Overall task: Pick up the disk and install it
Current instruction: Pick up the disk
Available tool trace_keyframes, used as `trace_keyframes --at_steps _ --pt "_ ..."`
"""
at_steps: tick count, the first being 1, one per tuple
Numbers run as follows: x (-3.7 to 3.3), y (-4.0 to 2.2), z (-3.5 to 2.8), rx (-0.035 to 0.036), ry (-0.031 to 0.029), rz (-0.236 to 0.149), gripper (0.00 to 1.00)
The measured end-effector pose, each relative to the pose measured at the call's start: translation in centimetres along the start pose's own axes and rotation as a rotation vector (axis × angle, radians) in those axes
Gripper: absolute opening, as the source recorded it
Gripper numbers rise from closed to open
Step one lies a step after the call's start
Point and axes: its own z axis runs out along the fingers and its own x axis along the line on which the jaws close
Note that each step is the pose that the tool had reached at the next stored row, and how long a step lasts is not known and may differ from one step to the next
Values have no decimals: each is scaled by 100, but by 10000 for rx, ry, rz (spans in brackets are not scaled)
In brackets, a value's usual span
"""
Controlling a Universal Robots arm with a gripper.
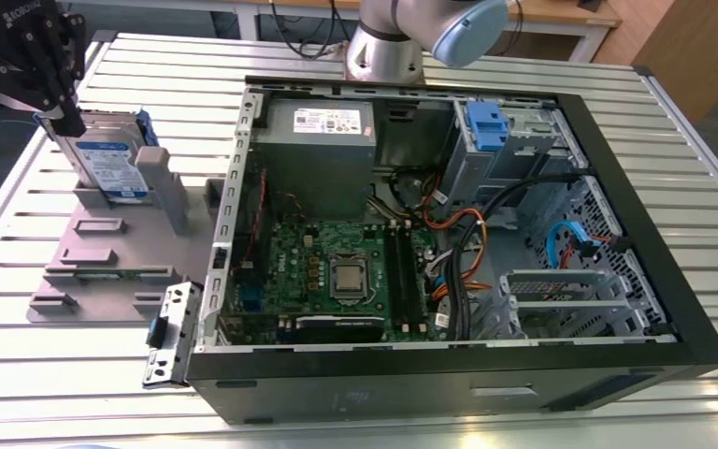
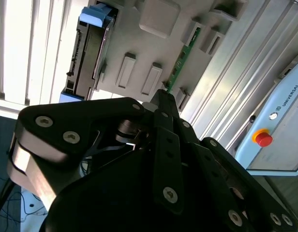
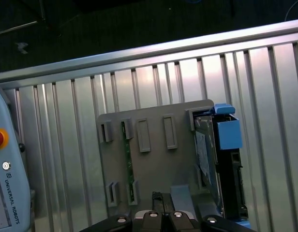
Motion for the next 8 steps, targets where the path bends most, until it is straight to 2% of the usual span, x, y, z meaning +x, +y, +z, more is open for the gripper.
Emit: trace_keyframes --at_steps 8 --pt "0 0 0 9 29 -47 11"
